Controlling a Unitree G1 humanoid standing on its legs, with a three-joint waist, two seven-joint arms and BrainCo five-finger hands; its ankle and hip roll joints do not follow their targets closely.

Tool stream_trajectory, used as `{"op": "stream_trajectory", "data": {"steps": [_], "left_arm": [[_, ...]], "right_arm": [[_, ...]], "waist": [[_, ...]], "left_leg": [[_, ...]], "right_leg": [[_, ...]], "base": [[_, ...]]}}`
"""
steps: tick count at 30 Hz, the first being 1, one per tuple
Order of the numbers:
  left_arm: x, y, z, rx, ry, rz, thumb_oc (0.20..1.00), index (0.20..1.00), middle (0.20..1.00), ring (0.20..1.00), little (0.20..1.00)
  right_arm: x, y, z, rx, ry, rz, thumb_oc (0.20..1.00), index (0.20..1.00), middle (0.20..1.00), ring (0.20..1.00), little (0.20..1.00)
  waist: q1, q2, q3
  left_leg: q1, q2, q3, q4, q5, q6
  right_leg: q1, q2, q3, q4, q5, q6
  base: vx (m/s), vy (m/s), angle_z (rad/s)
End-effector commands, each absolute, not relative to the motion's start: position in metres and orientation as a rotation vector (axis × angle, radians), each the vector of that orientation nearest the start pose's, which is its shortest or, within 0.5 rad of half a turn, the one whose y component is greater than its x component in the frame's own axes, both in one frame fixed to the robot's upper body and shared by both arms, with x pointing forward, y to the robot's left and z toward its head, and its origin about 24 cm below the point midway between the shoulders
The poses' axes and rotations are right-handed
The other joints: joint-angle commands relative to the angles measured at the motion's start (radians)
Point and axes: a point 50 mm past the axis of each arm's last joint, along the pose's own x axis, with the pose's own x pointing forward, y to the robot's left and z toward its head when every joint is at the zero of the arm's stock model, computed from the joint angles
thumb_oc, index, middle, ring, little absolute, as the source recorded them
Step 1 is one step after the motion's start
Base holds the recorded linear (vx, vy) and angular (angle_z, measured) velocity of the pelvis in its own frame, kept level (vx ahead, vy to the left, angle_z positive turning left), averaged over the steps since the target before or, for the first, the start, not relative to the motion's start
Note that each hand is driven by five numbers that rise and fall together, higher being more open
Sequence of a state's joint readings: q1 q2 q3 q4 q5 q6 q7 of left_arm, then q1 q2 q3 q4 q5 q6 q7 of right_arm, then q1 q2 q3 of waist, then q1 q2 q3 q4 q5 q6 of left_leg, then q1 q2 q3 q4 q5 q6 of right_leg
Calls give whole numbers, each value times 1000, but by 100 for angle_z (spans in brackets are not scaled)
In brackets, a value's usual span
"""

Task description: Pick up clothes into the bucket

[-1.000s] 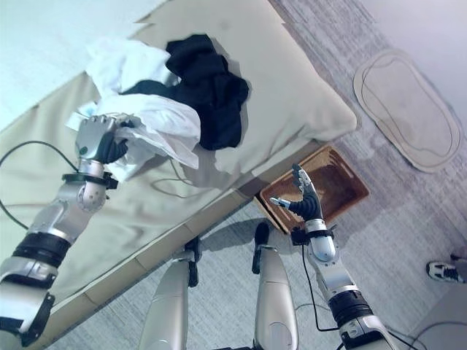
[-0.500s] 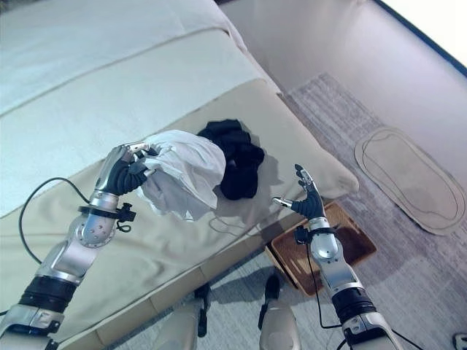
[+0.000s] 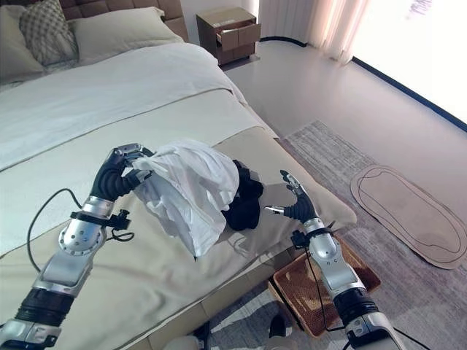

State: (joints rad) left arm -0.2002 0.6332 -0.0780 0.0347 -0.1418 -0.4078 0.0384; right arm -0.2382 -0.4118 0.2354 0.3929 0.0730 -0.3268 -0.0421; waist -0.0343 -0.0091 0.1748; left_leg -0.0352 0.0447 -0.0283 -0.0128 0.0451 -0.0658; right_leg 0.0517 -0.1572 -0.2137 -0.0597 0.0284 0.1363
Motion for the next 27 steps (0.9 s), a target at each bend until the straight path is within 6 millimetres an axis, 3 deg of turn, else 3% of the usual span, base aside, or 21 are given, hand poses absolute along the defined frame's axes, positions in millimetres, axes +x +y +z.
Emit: {"op": "stream_trajectory", "data": {"steps": [1, 9, 13, 16, 17, 20, 27], "left_arm": [[261, 218, 209, 411, -855, -134, 200, 200, 200, 200, 200], [266, 201, 219, 372, -890, -232, 200, 200, 200, 200, 200], [270, 175, 219, 429, -891, -370, 200, 200, 200, 200, 200], [276, 169, 215, 451, -867, -409, 200, 200, 200, 200, 200], [281, 158, 211, 454, -849, -452, 200, 200, 200, 200, 200], [279, 139, 211, 427, -865, -532, 200, 200, 200, 200, 200], [274, 99, 222, 376, -945, -662, 200, 200, 200, 200, 200]], "right_arm": [[288, -182, 64, -315, -224, 211, 1000, 1000, 1000, 1000, 1000], [286, -181, 68, -245, -236, 226, 1000, 1000, 1000, 1000, 1000], [281, -182, 70, -17, -232, 275, 1000, 1000, 1000, 1000, 1000], [279, -186, 72, 12, -243, 273, 1000, 1000, 1000, 1000, 1000], [276, -191, 73, 32, -243, 271, 1000, 1000, 1000, 1000, 1000], [275, -203, 69, -20, -228, 202, 1000, 1000, 1000, 1000, 1000], [275, -209, 66, -24, -222, 138, 1000, 1000, 1000, 1000, 1000]], "waist": [[13, -25, -102], [8, -27, -125], [-8, -28, -139], [-14, -29, -145], [-23, -32, -151], [-32, -34, -159], [-52, -35, -170]], "left_leg": [[-16, 6, 5, 26, -30, -3], [6, 8, 6, 18, -33, -2], [19, 10, 5, 17, -36, 0], [25, 11, 8, 13, -36, 0], [30, 12, 10, 12, -38, 0], [37, 12, 13, 11, -40, 0], [34, 12, 19, 6, -30, 3]], "right_leg": [[-52, -49, 62, 45, 37, 42], [-33, -45, 60, 41, 31, 40], [-25, -44, 65, 42, 27, 40], [-23, -45, 66, 43, 26, 40], [-19, -44, 66, 43, 24, 39], [-15, -42, 67, 40, 25, 40], [-28, -41, 78, 35, 39, 42]], "base": [[36, -14, 5], [10, -4, 0], [0, 0, 0], [0, 0, 0], [0, 0, 0], [0, 0, 0], [0, 0, 0]]}}
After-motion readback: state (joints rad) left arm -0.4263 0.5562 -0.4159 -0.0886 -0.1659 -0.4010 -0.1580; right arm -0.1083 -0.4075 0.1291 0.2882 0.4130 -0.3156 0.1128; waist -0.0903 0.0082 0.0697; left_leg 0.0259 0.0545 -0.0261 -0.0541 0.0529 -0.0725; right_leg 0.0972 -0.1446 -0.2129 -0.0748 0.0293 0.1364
